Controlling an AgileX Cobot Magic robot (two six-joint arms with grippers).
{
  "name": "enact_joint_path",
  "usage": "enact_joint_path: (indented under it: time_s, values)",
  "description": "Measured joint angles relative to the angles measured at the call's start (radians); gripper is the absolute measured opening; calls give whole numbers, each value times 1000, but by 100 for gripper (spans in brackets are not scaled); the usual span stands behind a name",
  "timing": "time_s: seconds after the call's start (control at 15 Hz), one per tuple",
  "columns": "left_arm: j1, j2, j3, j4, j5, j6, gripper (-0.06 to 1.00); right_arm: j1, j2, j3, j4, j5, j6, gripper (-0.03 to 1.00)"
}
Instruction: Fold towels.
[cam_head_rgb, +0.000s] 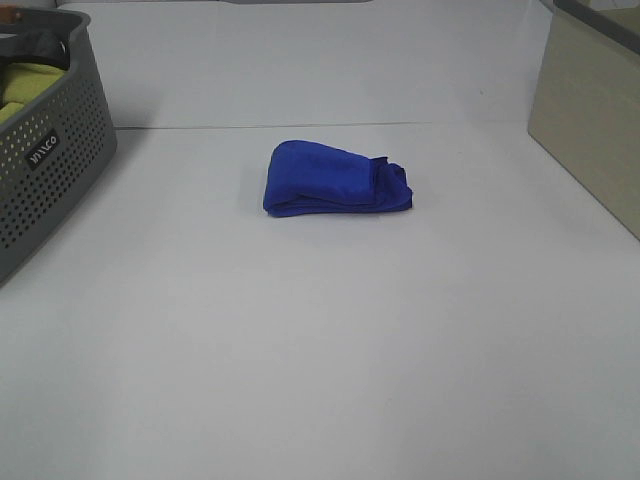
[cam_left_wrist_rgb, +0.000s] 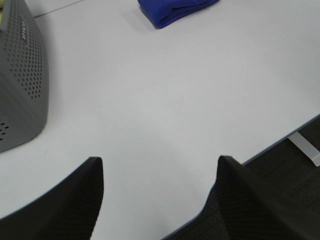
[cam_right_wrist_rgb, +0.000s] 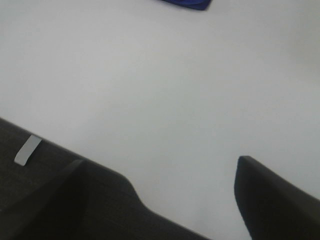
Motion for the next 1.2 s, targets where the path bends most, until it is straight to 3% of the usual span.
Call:
enact_joint_path:
  time_s: [0.13, 0.2, 0.33, 1.2]
  values:
    - [72, -2, 0, 0, 0, 0, 62, -126, -16, 0, 1, 0, 0, 75]
    - [169, -37, 0, 0, 0, 0, 62, -213, -75, 0, 1, 0, -1, 75]
    - [222, -88, 1, 0, 0, 0, 62, -246, -139, 0, 1, 0, -1, 75]
    - [228, -92, 1, 0, 0, 0, 62, -252, -178, 2, 13, 0, -3, 75]
